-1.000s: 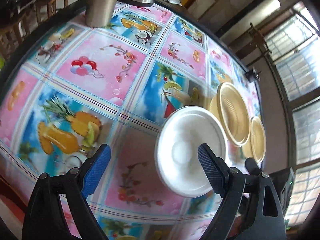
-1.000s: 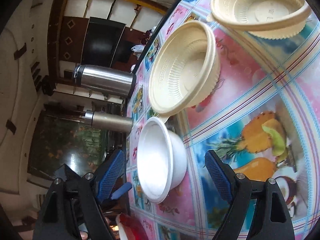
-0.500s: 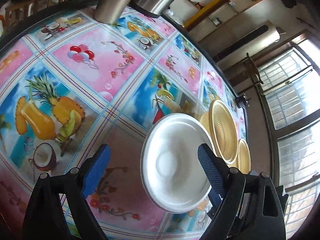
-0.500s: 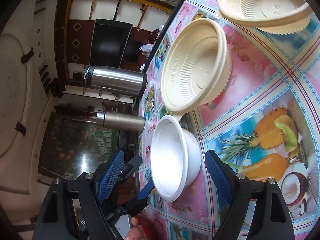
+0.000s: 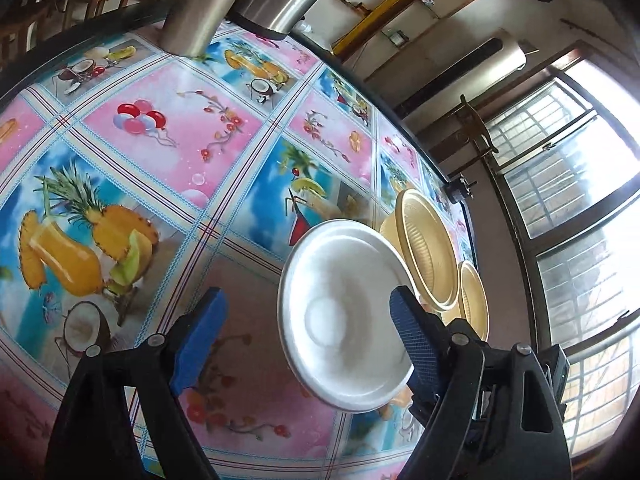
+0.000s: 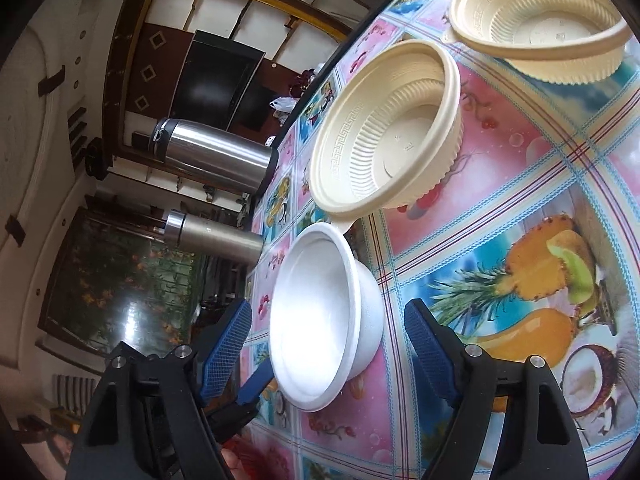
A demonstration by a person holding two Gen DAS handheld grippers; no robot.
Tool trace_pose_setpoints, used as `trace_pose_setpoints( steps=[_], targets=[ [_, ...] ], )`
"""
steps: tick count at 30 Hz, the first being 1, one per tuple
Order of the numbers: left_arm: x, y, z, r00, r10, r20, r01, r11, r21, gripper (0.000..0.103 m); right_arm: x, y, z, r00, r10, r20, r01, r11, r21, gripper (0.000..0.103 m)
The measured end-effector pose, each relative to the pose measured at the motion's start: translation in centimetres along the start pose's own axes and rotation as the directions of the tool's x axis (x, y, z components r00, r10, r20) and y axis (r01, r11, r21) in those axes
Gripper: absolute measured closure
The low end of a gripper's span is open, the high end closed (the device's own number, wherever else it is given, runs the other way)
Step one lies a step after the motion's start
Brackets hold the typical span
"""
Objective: Organize plates and bowls
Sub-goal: 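Move both open grippers to the rim of the small white bowl, then close both grippers on the small white bowl's rim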
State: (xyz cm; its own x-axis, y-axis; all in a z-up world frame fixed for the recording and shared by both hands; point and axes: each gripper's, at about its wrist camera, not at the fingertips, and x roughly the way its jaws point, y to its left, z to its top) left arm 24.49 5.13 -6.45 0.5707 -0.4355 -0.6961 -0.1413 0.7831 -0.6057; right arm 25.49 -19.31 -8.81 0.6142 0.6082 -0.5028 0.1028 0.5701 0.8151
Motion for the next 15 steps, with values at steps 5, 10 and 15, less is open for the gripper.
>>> trace_pose_setpoints(
  steps=[5, 10, 15],
  targets=[
    [0.61, 0.55, -0.03, 1.0, 0.002, -0.018, -0.002, 1.0, -0.007, 0.039, -0.16, 0.08, -0.09, 1.0, -0.008, 0.017, 0.008, 1.0, -0.02, 0.022],
    [0.83, 0.68, -0.15, 1.0, 0.016, -0.021, -0.016, 1.0, -0.002, 0.054, 0.31, -0.24, -0.02, 1.0, -0.014, 0.006, 0.014, 1.0, -0.009, 0.022],
    [0.23, 0.93, -0.1, 0.999, 0.032, 0.011, -0.032, 0.999, -0.006, 0.064, 0.31, -0.21, -0.01, 1.0, -0.011, 0.004, 0.011, 1.0, -0.016, 0.031]
  ],
)
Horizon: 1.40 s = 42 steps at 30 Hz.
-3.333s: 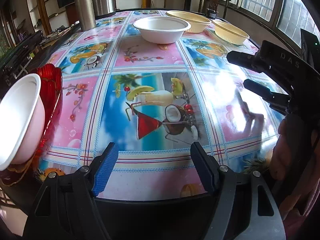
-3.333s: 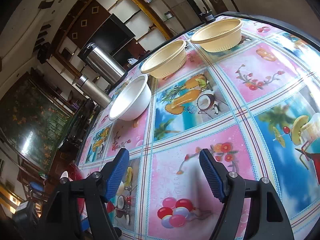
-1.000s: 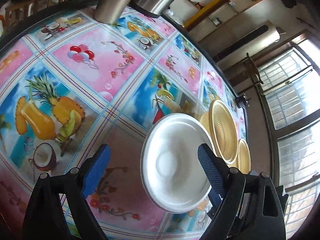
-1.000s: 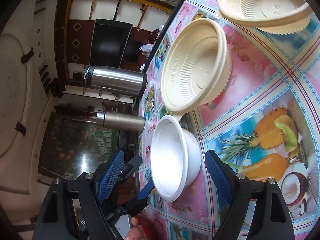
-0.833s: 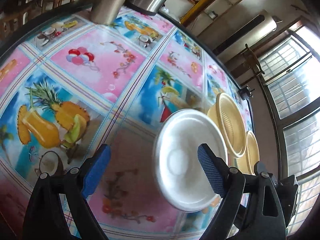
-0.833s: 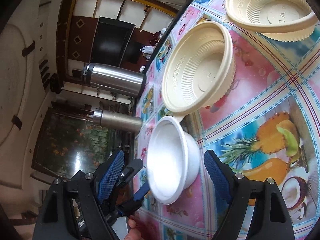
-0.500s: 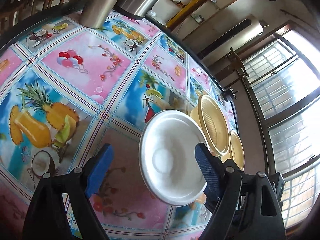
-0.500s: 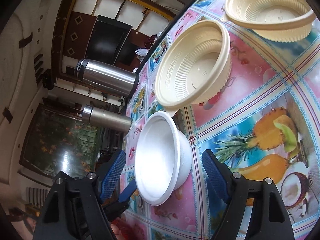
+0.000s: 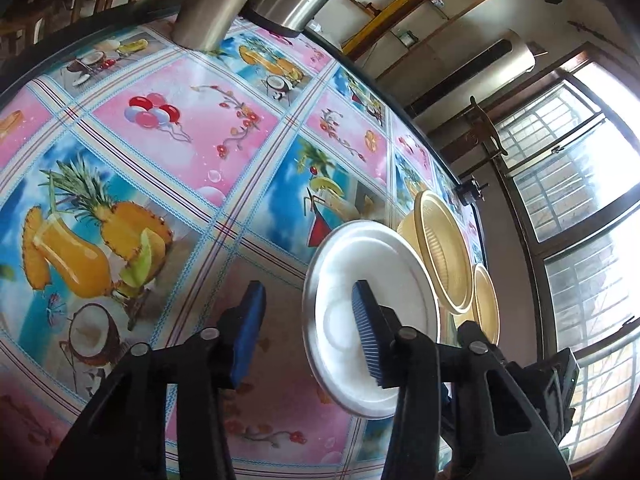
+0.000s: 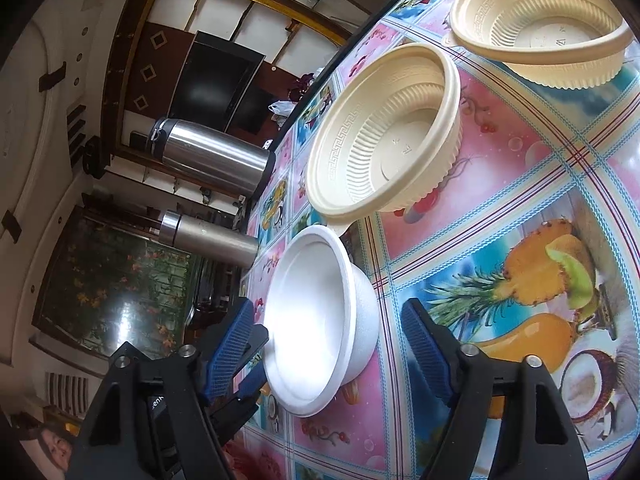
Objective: Organize plates and bowls
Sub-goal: 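Close both grippers on the small white bowl's rim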
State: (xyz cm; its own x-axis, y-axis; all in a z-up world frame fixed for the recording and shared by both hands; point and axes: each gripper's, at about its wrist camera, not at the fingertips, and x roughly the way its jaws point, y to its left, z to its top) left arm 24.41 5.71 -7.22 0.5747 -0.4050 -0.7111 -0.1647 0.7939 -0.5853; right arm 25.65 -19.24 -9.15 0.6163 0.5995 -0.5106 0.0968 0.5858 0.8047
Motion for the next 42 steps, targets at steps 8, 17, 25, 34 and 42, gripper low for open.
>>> trace_pose_setpoints(
  steps=[8, 17, 25, 34, 42],
  targets=[
    [0.2, -0.2, -0.1, 1.0, 0.004, -0.005, -0.004, 1.0, 0.009, 0.076, 0.2, 0.0, -0.2, 0.999, -0.034, -0.01, 0.034, 0.999, -0.018, 0.049],
    [0.7, 0.0, -0.3, 0.999, -0.006, -0.034, 0.006, 1.0, 0.0, 0.087, -0.1, -0.1, -0.3, 0.998, -0.063, -0.003, 0.062, 0.998, -0.023, 0.06],
    [0.7, 0.0, -0.3, 0.999, -0.013, -0.038, 0.013, 1.0, 0.001, 0.094, 0.0, 0.0, -0.3, 0.996, -0.087, -0.006, 0.086, 0.996, -0.031, 0.073],
    [0.9, -0.1, -0.4, 0.999, -0.015, -0.049, 0.015, 1.0, 0.003, 0.096, 0.3, -0.6, -0.3, 0.994, -0.112, -0.005, 0.112, 0.994, -0.012, 0.087],
    [0.9, -0.3, -0.4, 0.998, -0.031, -0.051, 0.032, 0.999, 0.004, 0.096, 0.1, -0.4, -0.6, 0.992, -0.125, 0.019, 0.125, 0.992, -0.029, 0.095]
  ],
)
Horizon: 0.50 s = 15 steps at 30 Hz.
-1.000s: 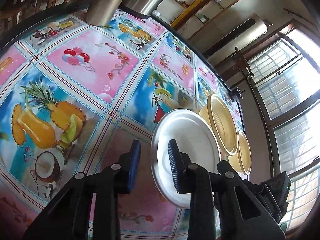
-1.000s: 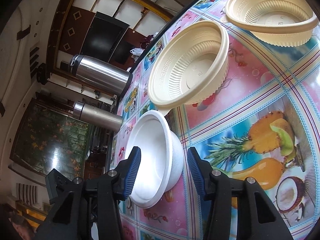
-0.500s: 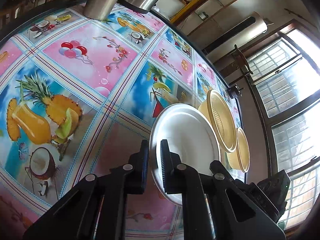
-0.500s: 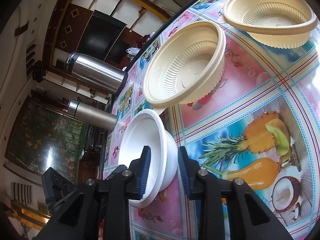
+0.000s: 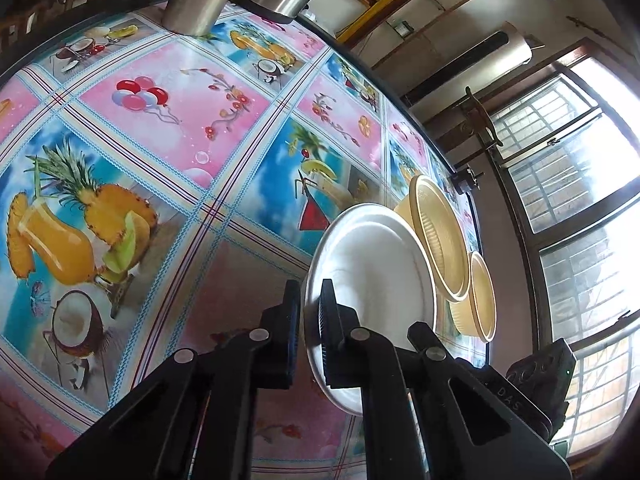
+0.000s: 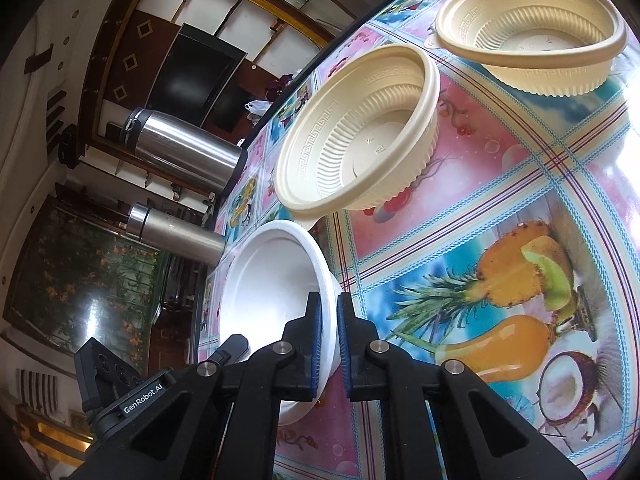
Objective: Organize plates and bowls
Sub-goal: 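Close both grippers on the small white bowl's rim, then lift the small white bowl and carry it toward the red plate stack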
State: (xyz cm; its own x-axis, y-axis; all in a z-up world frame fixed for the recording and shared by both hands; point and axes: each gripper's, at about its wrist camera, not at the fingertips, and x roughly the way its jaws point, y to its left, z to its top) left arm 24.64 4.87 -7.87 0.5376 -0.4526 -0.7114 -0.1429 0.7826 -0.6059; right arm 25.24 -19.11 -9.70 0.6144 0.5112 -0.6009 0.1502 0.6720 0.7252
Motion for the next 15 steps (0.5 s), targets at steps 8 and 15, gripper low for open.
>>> trace_pose_setpoints(
  steps=[8, 15],
  targets=[
    [0.04, -0.01, -0.01, 1.0, -0.011, -0.006, 0.011, 1.0, -0.004, 0.096, 0.02, -0.22, -0.01, 1.0, -0.002, 0.002, 0.002, 1.0, 0.005, 0.095],
    [-0.27, -0.96, -0.3, 1.0, 0.013, 0.018, -0.014, 0.999, 0.04, 0.096, -0.03, -0.26, 0.02, 1.0, -0.002, 0.004, 0.002, 1.0, 0.008, 0.096]
  ],
)
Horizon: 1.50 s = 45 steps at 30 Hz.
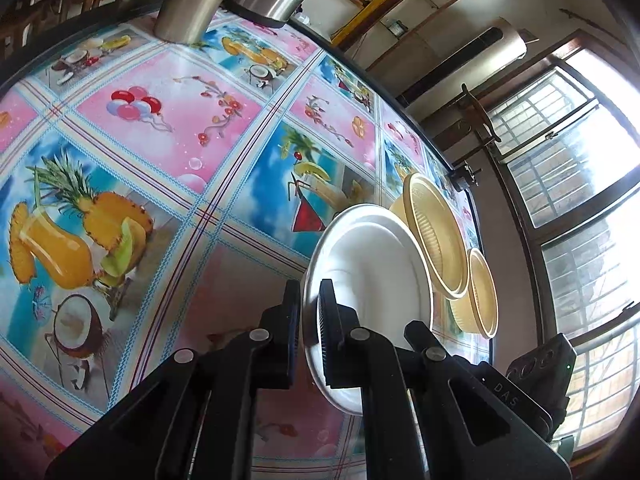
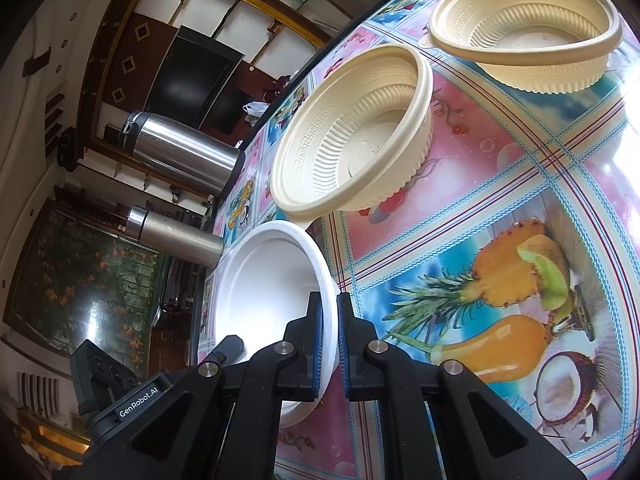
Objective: Organize plates and bowls
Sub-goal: 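Lift the small white bowl and carry it toward the red plate stack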
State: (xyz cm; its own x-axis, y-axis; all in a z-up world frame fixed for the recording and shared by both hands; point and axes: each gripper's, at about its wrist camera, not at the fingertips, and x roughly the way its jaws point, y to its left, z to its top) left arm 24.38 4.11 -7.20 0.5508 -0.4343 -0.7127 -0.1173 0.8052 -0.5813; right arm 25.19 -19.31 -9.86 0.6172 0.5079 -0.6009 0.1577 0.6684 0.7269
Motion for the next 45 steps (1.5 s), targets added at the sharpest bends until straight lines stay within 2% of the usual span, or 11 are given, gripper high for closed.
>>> trace_pose_setpoints(
  steps=[21, 28, 37, 45],
  targets=[
    [0.1, -0.3, -0.5, 1.0, -0.009, 0.001, 0.009, 1.0, 0.015, 0.097, -0.3, -0.9, -0.1, 1.0, 0.003, 0.001, -0.003, 1.0, 0.021, 0.096],
    [0.4, -1.6, -1.7, 1.0, 0.01, 0.015, -0.011, 0.997, 0.076, 0.097, -1.3, -1.7, -0.3, 1.0, 0.005, 0.026, -0.006, 0.999, 0.043, 0.096],
    [-1.7, -1.3, -4.9, 0.998, 0.059, 0.029, -0.062, 0.989, 0.135, 0.096, -3.5, -1.8, -2.6, 0.999, 0.008, 0.045, -0.01, 0.999, 0.031, 0.095],
    [-4.7, -1.2, -8.1, 0.995, 0.09, 0.031, -0.094, 0.978, 0.188, 0.096, -6.0, -2.5, -6.5, 0.998, 0.024, 0.054, -0.026, 0.999, 0.024, 0.095]
  ],
)
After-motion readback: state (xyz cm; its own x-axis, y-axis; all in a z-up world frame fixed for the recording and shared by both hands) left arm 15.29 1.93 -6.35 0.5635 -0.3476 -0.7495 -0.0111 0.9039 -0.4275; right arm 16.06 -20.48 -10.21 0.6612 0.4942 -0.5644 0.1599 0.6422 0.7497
